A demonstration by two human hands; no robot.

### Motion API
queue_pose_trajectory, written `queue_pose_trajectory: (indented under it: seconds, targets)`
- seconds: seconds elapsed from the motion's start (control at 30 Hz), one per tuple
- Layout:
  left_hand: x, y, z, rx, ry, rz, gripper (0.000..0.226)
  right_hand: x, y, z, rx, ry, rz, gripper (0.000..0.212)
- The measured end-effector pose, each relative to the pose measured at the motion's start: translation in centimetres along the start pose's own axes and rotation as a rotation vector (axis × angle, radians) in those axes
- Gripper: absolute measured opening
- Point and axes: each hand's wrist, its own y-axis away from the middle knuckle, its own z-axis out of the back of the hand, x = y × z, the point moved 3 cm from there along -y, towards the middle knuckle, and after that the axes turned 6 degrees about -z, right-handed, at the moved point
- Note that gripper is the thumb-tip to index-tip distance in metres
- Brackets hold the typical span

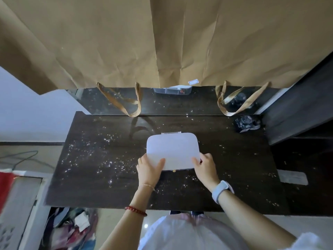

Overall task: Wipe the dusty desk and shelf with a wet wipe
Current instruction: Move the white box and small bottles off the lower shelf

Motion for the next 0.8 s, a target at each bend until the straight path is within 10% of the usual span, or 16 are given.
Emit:
queue_pose_trajectory:
  seconds: [0.43, 0.8]
  targets:
    - [-9.7, 5.4, -4.2, -0.027, 0.09, -0.506, 0.076, -6.4, 5.6, 9.3, -0.516, -0.145, 0.09, 0.013]
    - [-20.5, 15.1, -18.1, 0.04, 0.083, -0.704, 0.072, -21.3, 7.2, 22.4, -0.608, -0.301, -0.034, 0.013]
